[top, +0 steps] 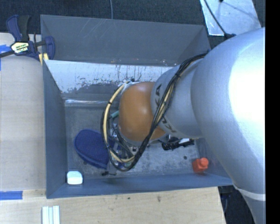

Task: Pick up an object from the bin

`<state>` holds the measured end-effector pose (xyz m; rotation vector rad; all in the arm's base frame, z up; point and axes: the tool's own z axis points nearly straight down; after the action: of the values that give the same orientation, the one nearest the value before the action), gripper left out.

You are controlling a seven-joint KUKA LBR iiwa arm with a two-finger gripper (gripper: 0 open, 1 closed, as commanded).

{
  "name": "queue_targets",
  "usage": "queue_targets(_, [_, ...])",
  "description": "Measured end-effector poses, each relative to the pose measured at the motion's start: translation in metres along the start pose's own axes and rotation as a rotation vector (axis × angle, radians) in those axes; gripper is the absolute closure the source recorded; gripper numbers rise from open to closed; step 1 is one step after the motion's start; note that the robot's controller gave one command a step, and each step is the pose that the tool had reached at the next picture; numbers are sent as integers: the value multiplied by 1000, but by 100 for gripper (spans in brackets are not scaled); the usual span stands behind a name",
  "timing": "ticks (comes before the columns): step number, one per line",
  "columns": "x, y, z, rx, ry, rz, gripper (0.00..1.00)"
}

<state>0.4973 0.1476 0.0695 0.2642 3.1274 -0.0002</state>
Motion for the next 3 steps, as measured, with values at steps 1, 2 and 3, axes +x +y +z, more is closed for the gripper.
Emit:
queue_targets(1, [13, 22, -31, -3, -1, 192, 0])
queue_targets(2, [-1, -3, -36, -1, -4, 393, 0])
queue_targets(3, [-60, 29, -1, -1, 2, 439, 0])
